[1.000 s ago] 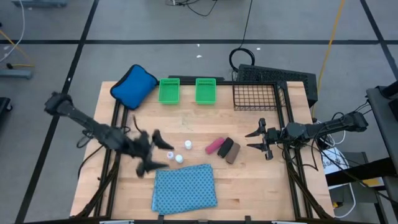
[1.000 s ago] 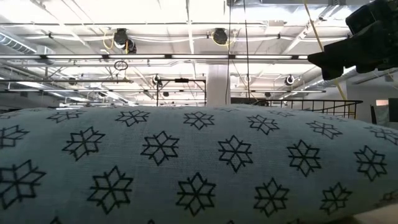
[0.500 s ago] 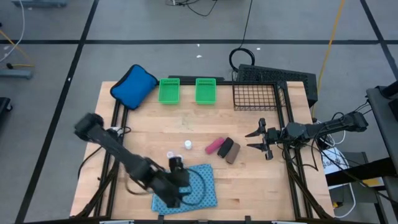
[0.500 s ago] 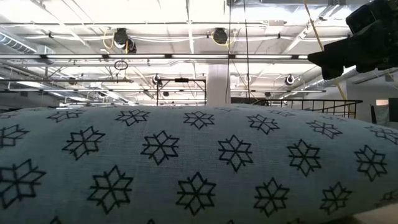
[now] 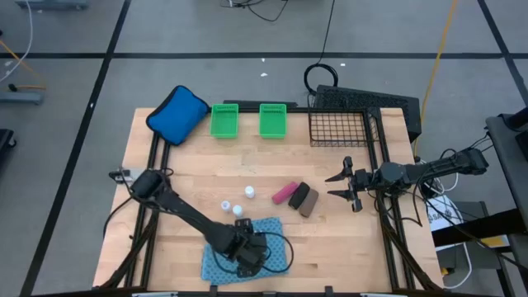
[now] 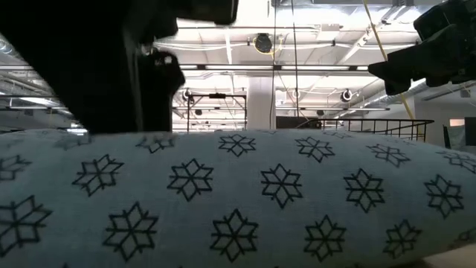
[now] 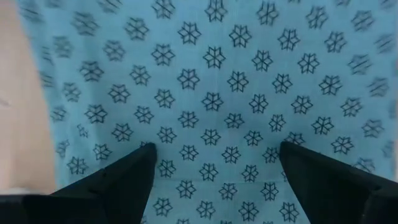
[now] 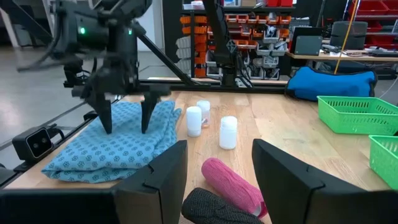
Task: Pick & place medical supplies in basket/bin
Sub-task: Put the patient gown into the mesh basket
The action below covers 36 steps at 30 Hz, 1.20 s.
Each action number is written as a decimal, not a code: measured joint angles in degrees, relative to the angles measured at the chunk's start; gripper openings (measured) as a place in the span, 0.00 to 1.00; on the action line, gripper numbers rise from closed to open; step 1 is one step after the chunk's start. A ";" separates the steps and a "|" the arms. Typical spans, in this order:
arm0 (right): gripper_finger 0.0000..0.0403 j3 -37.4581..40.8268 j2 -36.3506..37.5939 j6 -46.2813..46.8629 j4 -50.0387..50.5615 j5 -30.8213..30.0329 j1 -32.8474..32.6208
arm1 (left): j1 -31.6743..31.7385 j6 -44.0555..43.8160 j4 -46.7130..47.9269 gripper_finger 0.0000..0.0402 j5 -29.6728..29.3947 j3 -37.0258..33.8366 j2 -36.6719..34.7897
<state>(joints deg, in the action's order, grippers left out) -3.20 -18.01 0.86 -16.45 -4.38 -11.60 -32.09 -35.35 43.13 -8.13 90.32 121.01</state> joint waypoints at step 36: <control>0.42 0.00 0.01 0.00 0.01 -0.02 0.00 | 2.71 5.63 -18.57 0.14 9.82 -3.46 7.18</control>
<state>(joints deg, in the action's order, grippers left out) -3.20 -18.00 0.86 -16.43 -4.40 -11.60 -29.38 -29.72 24.55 1.69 86.86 128.19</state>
